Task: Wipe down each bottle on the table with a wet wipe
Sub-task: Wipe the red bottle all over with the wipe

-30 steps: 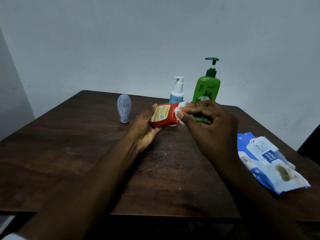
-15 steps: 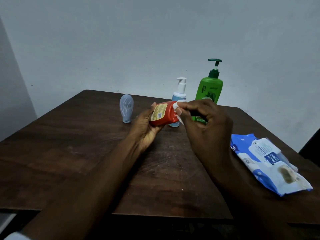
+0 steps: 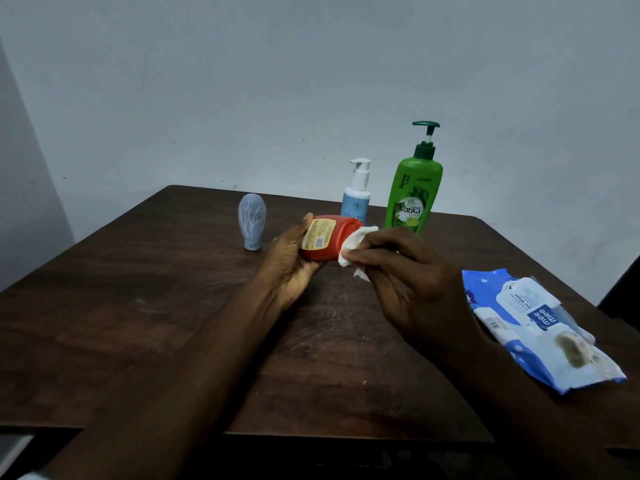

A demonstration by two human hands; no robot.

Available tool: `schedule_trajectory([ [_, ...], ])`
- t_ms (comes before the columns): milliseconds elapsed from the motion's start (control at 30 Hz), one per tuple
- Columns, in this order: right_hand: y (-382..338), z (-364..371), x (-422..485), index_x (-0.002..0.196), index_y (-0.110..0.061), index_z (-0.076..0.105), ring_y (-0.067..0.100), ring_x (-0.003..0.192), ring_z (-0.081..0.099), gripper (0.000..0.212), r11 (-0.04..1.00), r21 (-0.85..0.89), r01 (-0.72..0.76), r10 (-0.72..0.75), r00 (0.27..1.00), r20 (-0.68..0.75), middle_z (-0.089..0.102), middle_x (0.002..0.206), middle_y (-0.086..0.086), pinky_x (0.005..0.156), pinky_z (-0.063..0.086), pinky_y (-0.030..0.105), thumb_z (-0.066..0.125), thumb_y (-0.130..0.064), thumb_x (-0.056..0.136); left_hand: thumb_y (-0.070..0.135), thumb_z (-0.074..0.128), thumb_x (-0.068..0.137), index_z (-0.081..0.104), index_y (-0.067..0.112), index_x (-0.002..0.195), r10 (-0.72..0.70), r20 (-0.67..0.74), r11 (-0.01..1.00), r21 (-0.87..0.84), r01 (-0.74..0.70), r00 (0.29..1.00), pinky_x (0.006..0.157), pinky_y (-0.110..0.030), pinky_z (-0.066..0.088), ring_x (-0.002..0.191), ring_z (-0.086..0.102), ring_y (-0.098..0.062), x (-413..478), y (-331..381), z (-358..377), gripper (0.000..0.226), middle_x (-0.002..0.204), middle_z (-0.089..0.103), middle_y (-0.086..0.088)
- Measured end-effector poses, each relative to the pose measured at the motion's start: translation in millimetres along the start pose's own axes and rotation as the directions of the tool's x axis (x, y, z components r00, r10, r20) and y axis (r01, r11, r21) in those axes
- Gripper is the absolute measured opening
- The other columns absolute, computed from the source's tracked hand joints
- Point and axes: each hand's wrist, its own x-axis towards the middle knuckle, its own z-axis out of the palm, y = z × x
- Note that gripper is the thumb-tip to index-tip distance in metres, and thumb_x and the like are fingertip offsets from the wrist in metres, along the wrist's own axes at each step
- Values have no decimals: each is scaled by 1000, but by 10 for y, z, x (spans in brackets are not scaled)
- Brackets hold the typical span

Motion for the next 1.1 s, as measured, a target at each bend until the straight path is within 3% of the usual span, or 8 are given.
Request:
schedule_trajectory([
  [100,93,-58,-11,104,-1,75,13,105,60,17,999,-27,24,-23,999,27,66,107,15,99,44,16,68,-2,88,16,64,95,50,1,128,-25,12,1000,-16,25,1000,78,-45,63,116,64,-35,-24,-6,31,39,129,59,-27],
  [233,182,-79,-42,104,-4,76,10,100,61,19,996,-21,-81,80,995,-68,65,105,9,90,50,19,73,2,86,14,56,100,56,-1,114,-31,73,998,-54,35,997,56,-33,62,85,71,-26,-116,-21,124,20,99,69,-22],
  [333,93,-168,39,106,-5,74,-5,99,60,19,974,67,-216,225,950,-214,65,104,5,84,46,6,73,-4,86,15,58,99,56,0,114,-24,49,999,-27,25,999,57,-33,62,89,69,-26,-102,-10,109,21,104,65,-21],
  [500,-53,-151,111,108,-8,74,1,107,63,23,924,239,-300,338,931,-139,67,110,8,85,49,7,71,2,87,17,60,98,53,-1,125,-13,70,1000,-1,13,997,62,-35,63,99,68,-29,-45,-28,77,33,115,64,-24],
  [600,-53,-91,63,114,-9,73,11,114,63,40,939,222,-265,289,954,-85,64,118,5,90,55,22,72,12,80,17,61,97,51,-2,129,0,76,1000,-4,0,997,65,-37,63,97,71,-30,-7,-35,39,38,121,63,-25],
  [733,-33,-17,61,117,-6,71,9,116,61,41,972,146,-183,197,976,-94,64,118,7,94,53,24,70,14,81,14,59,98,56,-2,118,7,97,1000,-29,-4,995,64,-39,63,84,76,-28,-6,-36,29,25,114,66,-26],
  [967,-39,-6,47,117,-5,72,13,109,58,29,994,-27,-106,104,993,-64,64,114,12,96,47,18,73,-6,87,18,68,88,46,-5,139,17,58,1000,-6,-17,998,69,-41,63,106,69,-33,24,-16,9,60,134,59,-30],
  [1100,-69,13,-25,117,-2,71,21,107,62,30,998,-13,-59,59,998,-18,64,114,13,98,50,28,71,-4,87,19,69,87,48,0,135,11,38,1000,4,-11,999,73,-46,64,115,65,-37,33,-16,1,56,134,57,-29],
])
